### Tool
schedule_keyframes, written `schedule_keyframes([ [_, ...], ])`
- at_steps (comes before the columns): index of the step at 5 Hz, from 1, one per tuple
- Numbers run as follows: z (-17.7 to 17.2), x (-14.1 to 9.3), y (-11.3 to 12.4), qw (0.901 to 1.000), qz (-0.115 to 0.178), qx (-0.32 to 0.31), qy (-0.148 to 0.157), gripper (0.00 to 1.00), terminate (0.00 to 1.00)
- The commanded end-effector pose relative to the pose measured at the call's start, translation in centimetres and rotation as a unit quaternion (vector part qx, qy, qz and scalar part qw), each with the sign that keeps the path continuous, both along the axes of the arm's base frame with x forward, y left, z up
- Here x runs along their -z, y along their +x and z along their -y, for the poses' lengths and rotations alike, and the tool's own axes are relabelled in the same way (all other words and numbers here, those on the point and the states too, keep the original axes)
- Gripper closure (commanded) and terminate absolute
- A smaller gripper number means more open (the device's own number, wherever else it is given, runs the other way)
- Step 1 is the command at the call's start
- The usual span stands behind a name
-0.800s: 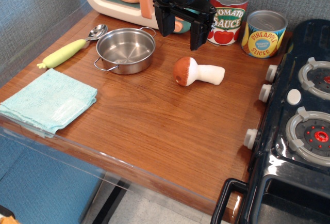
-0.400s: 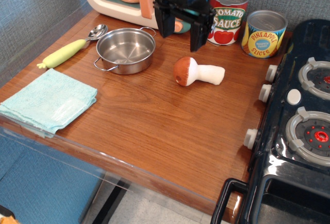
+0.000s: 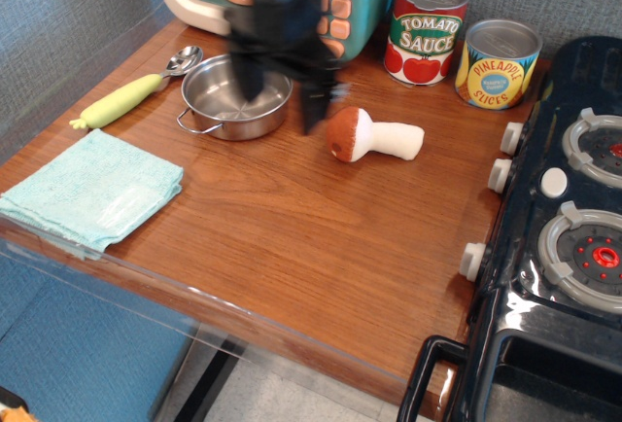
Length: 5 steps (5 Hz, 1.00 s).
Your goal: Move the blue cloth to the front right of the table
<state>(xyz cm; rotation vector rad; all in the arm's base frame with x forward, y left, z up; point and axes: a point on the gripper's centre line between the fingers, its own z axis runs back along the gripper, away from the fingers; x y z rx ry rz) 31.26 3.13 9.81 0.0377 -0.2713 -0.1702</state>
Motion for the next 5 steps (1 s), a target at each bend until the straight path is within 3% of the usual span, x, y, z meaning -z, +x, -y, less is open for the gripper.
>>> schedule_keyframes([
  [1, -7.3, 3.6, -7.5, 0.9992, -0.006, -0.039, -0.005, 0.0, 0.0],
  [2, -10.5, 6.3, -8.6, 0.997, -0.046, -0.061, 0.002, 0.0, 0.0],
  [3, -13.6, 7.5, -8.0, 0.9965, -0.057, -0.059, 0.017, 0.0, 0.0],
  [4, -14.6, 7.5, -7.2, 0.9959, -0.069, -0.038, 0.045, 0.0, 0.0],
  [5, -14.3, 6.8, -7.2, 0.9968, -0.061, -0.028, 0.044, 0.0, 0.0],
])
